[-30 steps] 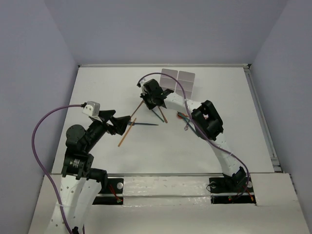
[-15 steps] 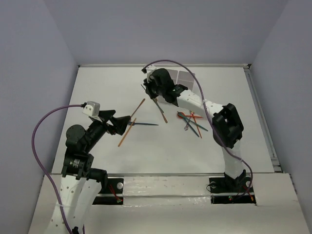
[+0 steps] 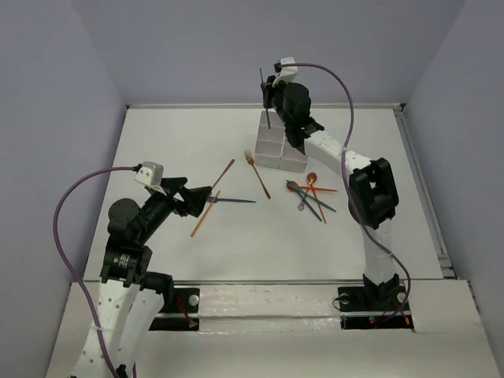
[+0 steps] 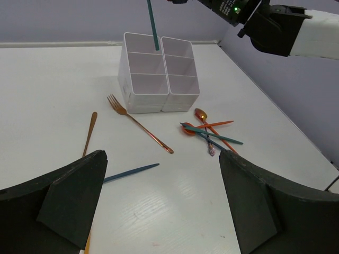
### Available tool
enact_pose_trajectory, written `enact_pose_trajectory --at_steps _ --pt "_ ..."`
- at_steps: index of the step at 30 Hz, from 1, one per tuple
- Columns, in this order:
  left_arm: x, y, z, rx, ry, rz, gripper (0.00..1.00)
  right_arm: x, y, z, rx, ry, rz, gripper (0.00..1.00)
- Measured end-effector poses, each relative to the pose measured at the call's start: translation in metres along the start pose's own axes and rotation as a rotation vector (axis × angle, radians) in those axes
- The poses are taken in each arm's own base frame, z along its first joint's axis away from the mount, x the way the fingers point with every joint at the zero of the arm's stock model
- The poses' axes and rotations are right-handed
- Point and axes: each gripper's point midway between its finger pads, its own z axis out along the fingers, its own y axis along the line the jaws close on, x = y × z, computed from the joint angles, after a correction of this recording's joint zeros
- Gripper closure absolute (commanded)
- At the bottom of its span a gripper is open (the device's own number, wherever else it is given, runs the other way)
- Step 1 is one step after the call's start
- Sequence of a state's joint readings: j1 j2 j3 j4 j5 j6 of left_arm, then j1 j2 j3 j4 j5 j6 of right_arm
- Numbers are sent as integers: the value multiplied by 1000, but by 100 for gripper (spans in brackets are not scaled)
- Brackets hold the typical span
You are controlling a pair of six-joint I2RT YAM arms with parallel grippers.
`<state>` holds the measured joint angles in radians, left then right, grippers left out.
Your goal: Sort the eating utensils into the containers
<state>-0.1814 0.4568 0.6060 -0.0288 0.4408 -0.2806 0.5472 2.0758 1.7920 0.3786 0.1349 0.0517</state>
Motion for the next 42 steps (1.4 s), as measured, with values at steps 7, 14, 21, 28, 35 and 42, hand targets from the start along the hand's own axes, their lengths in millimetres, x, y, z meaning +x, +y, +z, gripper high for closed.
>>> enact_pose_trajectory --at_steps 7,14,21,28,35,42 --pt "2 2 3 -6 12 1 1 24 -57 32 114 -66 -41 93" --pt "4 9 5 -26 24 -3 1 18 -64 38 120 -142 -61 93" --pt "3 16 6 -52 23 -8 1 3 -65 39 125 -247 -87 93" --pt "4 19 6 -60 27 -11 1 32 -72 45 144 -228 -123 93" --pt "4 20 6 -63 26 -11 1 59 -77 38 153 -212 -132 79" --pt "3 21 6 -67 24 -11 1 109 -79 15 140 -108 -130 52"
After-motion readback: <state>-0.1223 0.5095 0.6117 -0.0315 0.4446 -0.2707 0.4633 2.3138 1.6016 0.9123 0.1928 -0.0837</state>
